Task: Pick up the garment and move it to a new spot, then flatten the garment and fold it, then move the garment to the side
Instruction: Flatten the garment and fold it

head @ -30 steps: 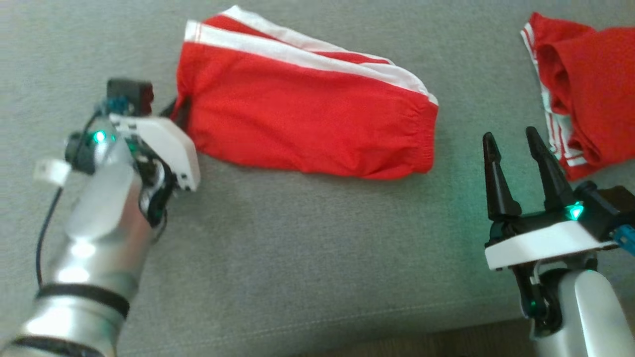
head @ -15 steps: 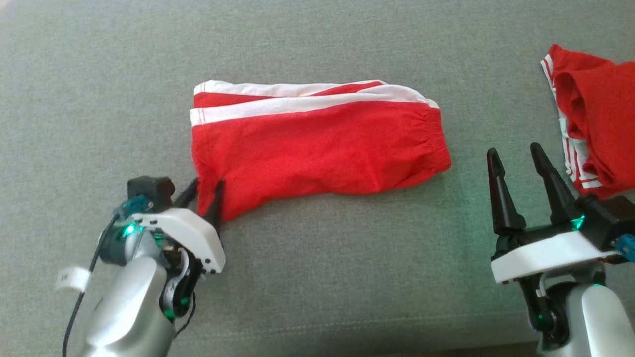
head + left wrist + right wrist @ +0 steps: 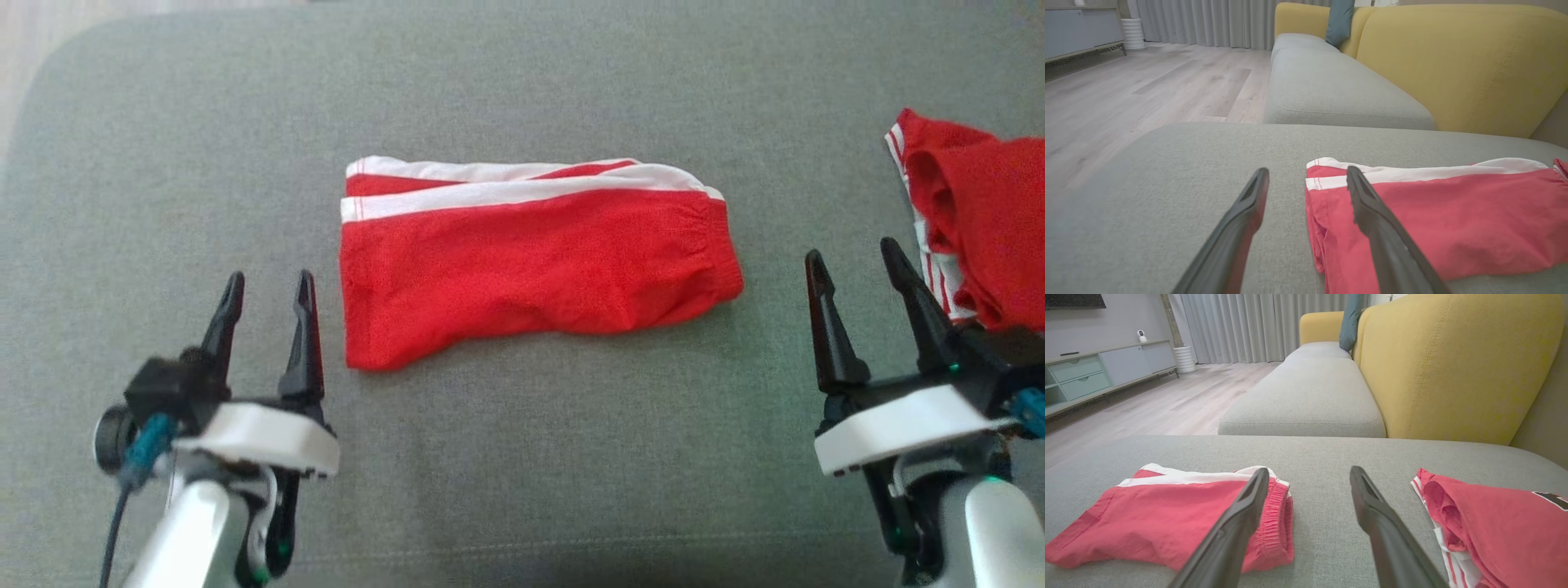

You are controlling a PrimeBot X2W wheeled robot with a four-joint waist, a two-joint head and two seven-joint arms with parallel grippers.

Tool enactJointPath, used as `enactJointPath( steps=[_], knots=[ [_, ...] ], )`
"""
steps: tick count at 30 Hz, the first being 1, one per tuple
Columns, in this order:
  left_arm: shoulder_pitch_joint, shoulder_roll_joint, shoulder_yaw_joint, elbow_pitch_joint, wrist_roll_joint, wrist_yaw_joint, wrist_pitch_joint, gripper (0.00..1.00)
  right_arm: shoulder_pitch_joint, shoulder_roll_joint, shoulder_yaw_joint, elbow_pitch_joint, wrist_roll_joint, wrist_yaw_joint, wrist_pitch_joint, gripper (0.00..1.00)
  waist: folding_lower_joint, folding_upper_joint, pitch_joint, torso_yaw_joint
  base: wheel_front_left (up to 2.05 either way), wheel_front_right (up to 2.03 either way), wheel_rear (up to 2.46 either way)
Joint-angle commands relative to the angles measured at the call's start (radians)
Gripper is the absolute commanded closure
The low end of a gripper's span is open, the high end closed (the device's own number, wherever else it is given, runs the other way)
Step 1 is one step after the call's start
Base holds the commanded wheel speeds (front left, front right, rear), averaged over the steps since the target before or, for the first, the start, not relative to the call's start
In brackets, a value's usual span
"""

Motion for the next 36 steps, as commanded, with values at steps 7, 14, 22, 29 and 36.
enactJointPath(
  steps=[7, 14, 22, 29, 36],
  knots=[
    [0.064, 0.026, 0.060, -0.135, 0.046, 0.031, -0.014, 0.00, 0.039, -0.003, 0.010, -0.055, -0.005, 0.004, 0.021, 0.00, 0.0001, -0.0001, -0.039, 0.016, 0.00, 0.00, 0.00],
    [0.091, 0.031, 0.056, -0.167, 0.069, 0.031, -0.015, 0.00, 0.052, -0.003, 0.005, -0.059, -0.001, 0.004, 0.032, 0.00, 0.0001, -0.0001, -0.049, 0.020, 0.00, 0.00, 0.00],
    [0.069, 0.036, 0.052, -0.177, 0.081, 0.023, -0.015, 0.00, 0.037, -0.004, -0.003, -0.035, -0.005, 0.004, 0.044, 0.00, 0.0001, -0.0001, -0.026, 0.041, 0.00, 0.00, 0.00],
    [0.009, 0.022, 0.042, -0.185, 0.088, 0.005, -0.015, 0.00, -0.090, -0.042, 0.054, 0.111, 0.021, 0.004, 0.089, 0.00, 0.0001, -0.0001, 0.054, 0.090, 0.00, 0.00, 0.00],
    [-0.036, 0.001, 0.037, -0.176, 0.111, -0.016, -0.015, 0.00, -0.249, -0.067, 0.069, 0.298, 0.043, 0.004, 0.187, 0.00, 0.0001, -0.0001, 0.113, 0.124, 0.00, 0.00, 0.00]
  ],
)
